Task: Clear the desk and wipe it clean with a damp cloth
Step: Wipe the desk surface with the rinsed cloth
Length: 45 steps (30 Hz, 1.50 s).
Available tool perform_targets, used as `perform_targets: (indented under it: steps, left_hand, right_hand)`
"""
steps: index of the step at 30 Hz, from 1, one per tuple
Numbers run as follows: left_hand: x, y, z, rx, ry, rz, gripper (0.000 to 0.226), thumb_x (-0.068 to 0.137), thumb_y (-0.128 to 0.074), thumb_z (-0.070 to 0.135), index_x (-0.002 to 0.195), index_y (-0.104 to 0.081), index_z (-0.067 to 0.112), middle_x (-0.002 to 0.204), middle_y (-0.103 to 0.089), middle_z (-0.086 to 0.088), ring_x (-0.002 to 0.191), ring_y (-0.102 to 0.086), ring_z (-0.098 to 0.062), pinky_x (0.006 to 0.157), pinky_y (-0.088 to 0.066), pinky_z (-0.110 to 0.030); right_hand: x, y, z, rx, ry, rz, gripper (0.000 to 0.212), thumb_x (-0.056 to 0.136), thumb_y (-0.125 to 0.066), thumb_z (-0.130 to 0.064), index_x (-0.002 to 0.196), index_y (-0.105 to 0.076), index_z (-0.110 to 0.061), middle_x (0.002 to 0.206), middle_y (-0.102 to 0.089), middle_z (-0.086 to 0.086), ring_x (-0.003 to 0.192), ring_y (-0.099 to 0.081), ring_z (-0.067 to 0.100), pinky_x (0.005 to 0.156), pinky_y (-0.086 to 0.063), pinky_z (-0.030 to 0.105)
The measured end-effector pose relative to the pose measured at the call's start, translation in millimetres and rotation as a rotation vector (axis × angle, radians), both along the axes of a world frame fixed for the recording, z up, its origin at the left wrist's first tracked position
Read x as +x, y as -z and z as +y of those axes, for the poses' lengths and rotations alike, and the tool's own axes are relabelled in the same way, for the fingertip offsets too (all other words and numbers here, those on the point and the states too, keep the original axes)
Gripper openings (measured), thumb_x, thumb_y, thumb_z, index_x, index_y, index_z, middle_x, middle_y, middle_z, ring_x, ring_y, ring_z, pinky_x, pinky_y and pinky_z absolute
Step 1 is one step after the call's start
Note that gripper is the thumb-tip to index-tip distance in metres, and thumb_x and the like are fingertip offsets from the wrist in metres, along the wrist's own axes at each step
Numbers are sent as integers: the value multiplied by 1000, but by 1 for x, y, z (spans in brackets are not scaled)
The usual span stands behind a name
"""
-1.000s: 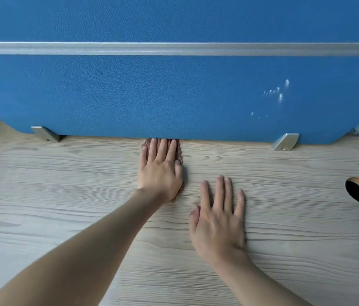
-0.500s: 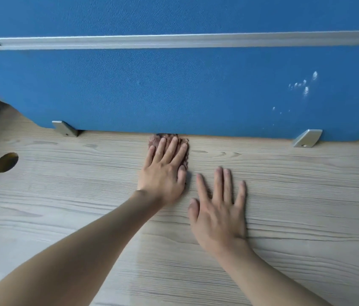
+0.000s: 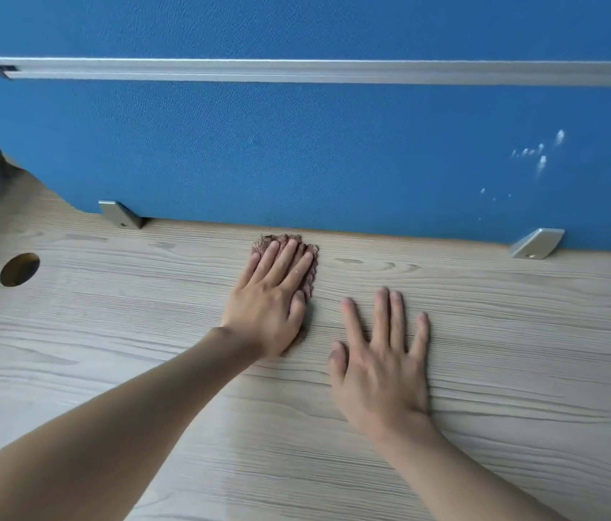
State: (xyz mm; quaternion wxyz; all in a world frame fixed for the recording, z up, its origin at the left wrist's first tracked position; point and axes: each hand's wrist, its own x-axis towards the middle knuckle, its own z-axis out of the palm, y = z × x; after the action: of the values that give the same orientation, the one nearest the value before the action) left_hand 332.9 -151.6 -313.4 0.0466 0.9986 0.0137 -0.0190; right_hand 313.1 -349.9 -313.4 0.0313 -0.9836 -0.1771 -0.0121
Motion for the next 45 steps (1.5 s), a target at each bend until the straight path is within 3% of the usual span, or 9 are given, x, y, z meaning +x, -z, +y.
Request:
perform_targets:
  steps: [4,10,16,22,27,33,40,45]
  left_hand:
    - [23,-4,6,-21,-189,7,75,86,-7,45,159,-17,28,167,-10,0,154,-2,-20,124,0,-39]
    - [-29,-1,0,-6,39,20,64,96,-22,40,158,-21,27,166,-14,1,154,-6,-22,124,-10,-45]
    - [0,-1,13,-8,-221,6,71,89,-10,44,159,-15,32,167,-6,4,154,0,-18,125,-1,-40]
    - [-38,-1,5,-15,-24,9,63,96,-22,40,158,-22,29,165,-15,2,154,-8,-22,124,-12,-46]
    - [-12,0,18,-2,-211,8,69,91,-12,43,158,-17,32,167,-10,2,154,-4,-20,124,-5,-42]
    - [-64,-1,-4,-7,-29,6,62,97,-21,40,158,-19,31,166,-12,2,154,-6,-22,124,-10,-46]
    - [-31,0,12,1,-208,41,70,89,-8,44,158,-11,35,167,-6,4,154,-1,-19,124,-2,-42]
    - [-41,-8,3,-22,-206,58,72,88,-6,46,159,-10,33,167,-2,1,154,3,-22,124,-1,-43]
  right_hand:
    - [0,2,0,2,-1,-9,64,91,-35,-47,149,-47,-22,157,-32,26,149,-25,41,116,-14,67]
    - [-1,1,1,3,6,3,65,91,-32,-48,149,-47,-22,157,-32,26,148,-26,42,116,-14,67]
    - [0,3,0,4,8,-21,64,91,-34,-47,148,-48,-22,156,-34,27,148,-28,42,115,-16,67]
    - [-1,3,1,5,5,-11,64,91,-33,-47,148,-48,-22,156,-34,27,148,-28,42,115,-16,68]
    - [1,6,0,-12,4,-10,64,91,-36,-47,148,-48,-23,156,-34,27,148,-26,41,115,-15,67]
    - [1,3,1,-20,4,17,65,92,-30,-48,150,-45,-24,158,-30,26,150,-23,40,116,-13,67]
    - [1,1,1,-40,10,38,67,91,-25,-47,151,-43,-23,159,-29,26,150,-22,40,115,-12,68]
    - [-53,-1,2,18,-143,2,66,89,-36,-47,148,-47,-21,159,-32,23,148,-28,39,115,-16,68]
